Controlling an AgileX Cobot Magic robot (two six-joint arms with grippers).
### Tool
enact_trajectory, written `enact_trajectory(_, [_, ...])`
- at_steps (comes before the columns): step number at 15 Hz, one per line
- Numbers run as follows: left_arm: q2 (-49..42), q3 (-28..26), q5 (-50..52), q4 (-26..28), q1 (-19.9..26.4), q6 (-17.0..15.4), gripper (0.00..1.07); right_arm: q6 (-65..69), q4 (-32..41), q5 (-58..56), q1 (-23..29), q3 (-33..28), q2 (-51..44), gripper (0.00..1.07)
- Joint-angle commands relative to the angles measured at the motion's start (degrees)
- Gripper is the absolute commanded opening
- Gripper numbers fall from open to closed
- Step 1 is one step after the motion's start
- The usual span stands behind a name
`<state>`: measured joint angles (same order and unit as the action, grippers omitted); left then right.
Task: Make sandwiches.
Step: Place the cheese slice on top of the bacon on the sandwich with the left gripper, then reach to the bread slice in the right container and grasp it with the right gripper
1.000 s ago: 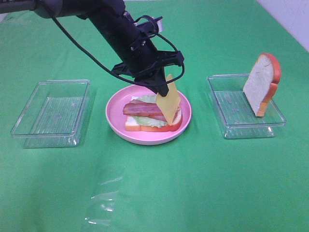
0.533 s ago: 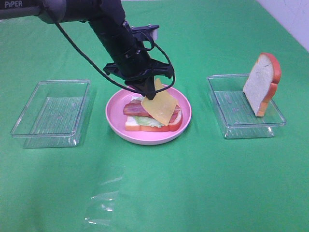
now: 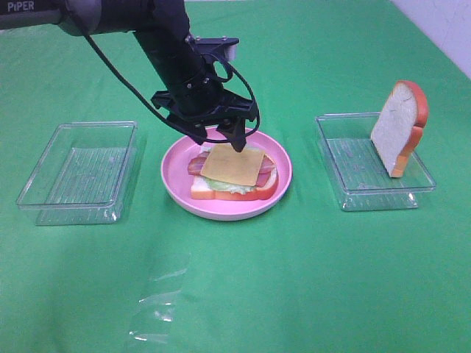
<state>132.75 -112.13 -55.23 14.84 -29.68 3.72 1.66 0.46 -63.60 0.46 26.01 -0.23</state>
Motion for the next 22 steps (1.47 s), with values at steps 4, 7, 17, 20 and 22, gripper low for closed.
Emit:
enact_trajectory(4, [-4.9,-0.9,-4.9,-7.8,-0.1,-0.9,1.01,-0.6,0.0,0.6,-0.1,-0.1,-1.5,0.92])
enact_trajectory(7, [-7.8,-0.9,-9.2,-13.0,1.6,-2.6,1.01,-0.6,0.0,0.6,-0.1,-0.1,-1.5,0.92])
enact_trajectory(17, [-12.9,-0.7,-20.3,-12.4,32.1,-0.3,1.0,-0.6,0.0,0.6,-0.1,-0.1,-1.5,0.92])
enact_trajectory(20, [-12.9,-0.7,-20.3,-10.2,35.9,1.7,1.0,-0.6,0.0,0.6,-0.1,-0.1,-1.5,0.92])
enact_trajectory(22, [-14.1,0.5,-20.4,-9.8,36.0,2.1,0.99,-0.6,0.0,0.6,-0.1,-0.1,-1.5,0.92])
